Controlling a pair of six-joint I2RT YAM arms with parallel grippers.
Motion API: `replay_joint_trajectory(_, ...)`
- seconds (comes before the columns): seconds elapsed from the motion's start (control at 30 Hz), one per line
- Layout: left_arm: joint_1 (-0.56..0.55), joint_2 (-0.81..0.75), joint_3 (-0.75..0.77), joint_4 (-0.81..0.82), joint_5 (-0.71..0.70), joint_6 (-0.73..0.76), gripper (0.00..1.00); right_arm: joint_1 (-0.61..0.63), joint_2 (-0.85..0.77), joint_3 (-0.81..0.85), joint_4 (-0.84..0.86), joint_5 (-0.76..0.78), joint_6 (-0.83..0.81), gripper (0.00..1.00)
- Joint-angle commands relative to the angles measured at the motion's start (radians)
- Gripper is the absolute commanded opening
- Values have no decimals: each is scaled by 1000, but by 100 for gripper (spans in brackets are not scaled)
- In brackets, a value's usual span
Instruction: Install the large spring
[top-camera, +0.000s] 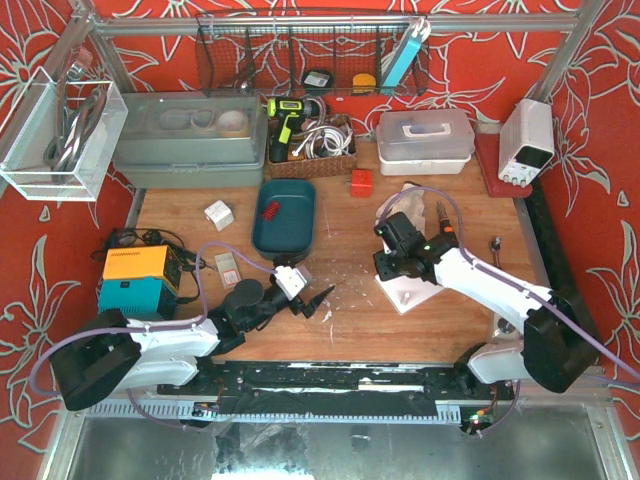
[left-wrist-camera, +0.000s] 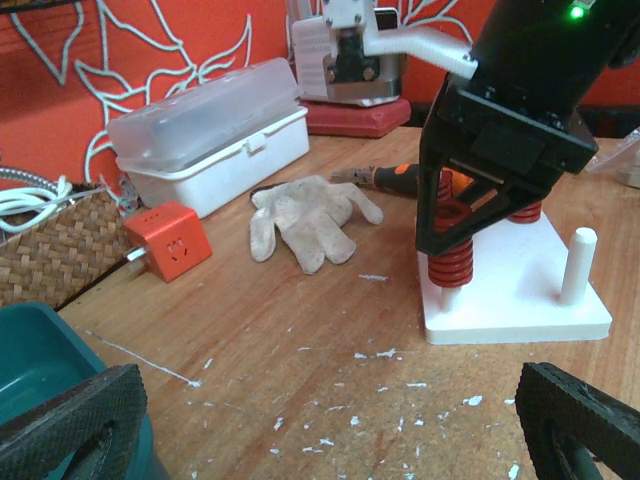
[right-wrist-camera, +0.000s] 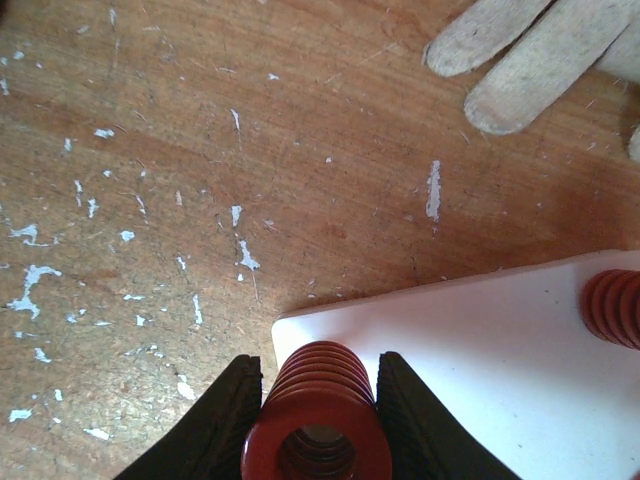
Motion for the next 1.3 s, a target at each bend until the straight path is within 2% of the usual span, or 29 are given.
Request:
replay_joint_trajectory(0.0,1,-14,24,16,-10,11,100,-2,32,-22,52,-10,17,5)
replay_joint_trajectory(0.1,1,-16,24,15,-12,11,100,-1,57,-30,74,-13,29,13)
replay_joint_trajectory(0.27,1,-13,26,11,-21,10,100,-1,79,-26,79,-4,37,34)
replay_joint_trajectory(0.47,1,-12,35,-9,-34,7,100,-1,40,0,43,22,37,47)
replay_joint_trajectory(0.63,1,-9,61,-54,-74,-15,100,-1,-59,42,-15,43,25,59)
replay_joint_trajectory(0.73,1,-21,114,-156,-93,-49,100,0,-137,66,-28,57,4,67)
replay_joint_trajectory(0.9,4,-14,122,-170,-136,-105,100,0,-277,44,45,100,-9,77)
replay_joint_trajectory(1.03,39,18,192,-287,-225,-213,100,-1,-383,-29,129,122,27,89)
replay_joint_trajectory(1.1,77,38,247,-369,-213,-254,100,-1,-425,-79,163,154,42,95)
replay_joint_trajectory(1.17,125,69,311,-450,-191,-261,100,-1,-471,-142,198,186,60,98)
replay_joint_trajectory(1.27,201,117,419,-588,-188,-263,86,-1,-513,-200,248,191,72,99)
